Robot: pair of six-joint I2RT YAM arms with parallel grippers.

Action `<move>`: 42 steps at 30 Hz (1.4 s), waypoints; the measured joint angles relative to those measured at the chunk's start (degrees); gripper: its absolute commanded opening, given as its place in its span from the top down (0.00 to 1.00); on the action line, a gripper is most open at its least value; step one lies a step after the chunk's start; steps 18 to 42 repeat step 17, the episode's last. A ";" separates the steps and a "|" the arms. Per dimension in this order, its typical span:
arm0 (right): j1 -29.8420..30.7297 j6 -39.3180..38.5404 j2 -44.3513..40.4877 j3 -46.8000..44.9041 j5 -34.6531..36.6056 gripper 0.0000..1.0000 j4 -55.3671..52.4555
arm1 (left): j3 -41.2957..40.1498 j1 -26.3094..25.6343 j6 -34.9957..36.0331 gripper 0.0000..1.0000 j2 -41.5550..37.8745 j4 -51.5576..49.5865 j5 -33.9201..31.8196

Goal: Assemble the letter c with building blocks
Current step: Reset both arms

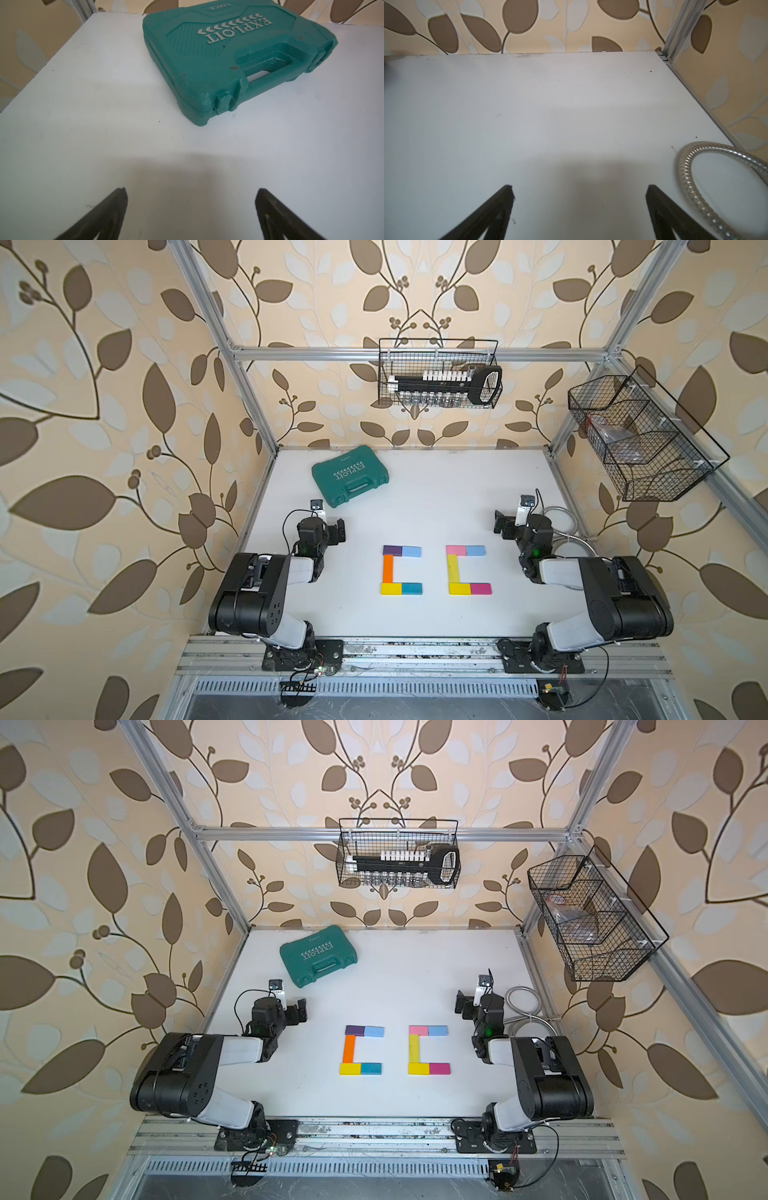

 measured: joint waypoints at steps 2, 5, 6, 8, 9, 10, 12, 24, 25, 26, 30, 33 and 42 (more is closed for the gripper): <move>0.11 -0.07 0.00 0.00 0.00 0.02 0.04 | 0.66 0.24 0.02 0.01 0.31 0.00 0.61; 0.90 -0.46 0.00 0.00 0.35 0.02 0.04 | 0.90 0.24 0.02 0.01 0.33 0.00 0.87; 1.22 -0.55 0.00 0.00 0.42 0.02 0.04 | 0.90 0.24 0.02 0.01 0.33 -0.02 0.96; 1.57 -0.72 0.00 0.00 0.44 0.02 0.04 | 0.90 0.24 0.02 0.01 0.33 -0.04 1.14; 1.57 -0.85 0.00 0.00 0.46 0.02 0.02 | 0.90 0.24 0.02 0.01 0.33 -0.07 1.27; 1.55 -0.87 0.00 0.00 0.46 0.02 0.00 | 0.90 0.24 0.02 0.01 0.33 -0.07 1.36; 1.31 -0.85 0.11 0.02 0.26 0.02 -0.07 | 0.90 0.24 0.02 0.01 0.33 -0.09 1.42; 0.52 -0.85 0.22 0.04 -0.20 0.02 -0.46 | 0.90 0.24 0.02 0.01 0.33 -0.09 1.75; 0.52 -0.85 0.22 0.04 -0.20 0.02 -0.46 | 0.90 0.24 0.02 0.01 0.33 -0.09 1.75; 0.52 -0.85 0.22 0.04 -0.20 0.02 -0.46 | 0.90 0.24 0.02 0.01 0.33 -0.09 1.75; 0.52 -0.85 0.22 0.04 -0.20 0.02 -0.46 | 0.90 0.24 0.02 0.01 0.33 -0.09 1.75; 0.52 -0.85 0.22 0.04 -0.20 0.02 -0.46 | 0.90 0.24 0.02 0.01 0.33 -0.09 1.75; 0.52 -0.85 0.22 0.04 -0.20 0.02 -0.46 | 0.90 0.24 0.02 0.01 0.33 -0.09 1.75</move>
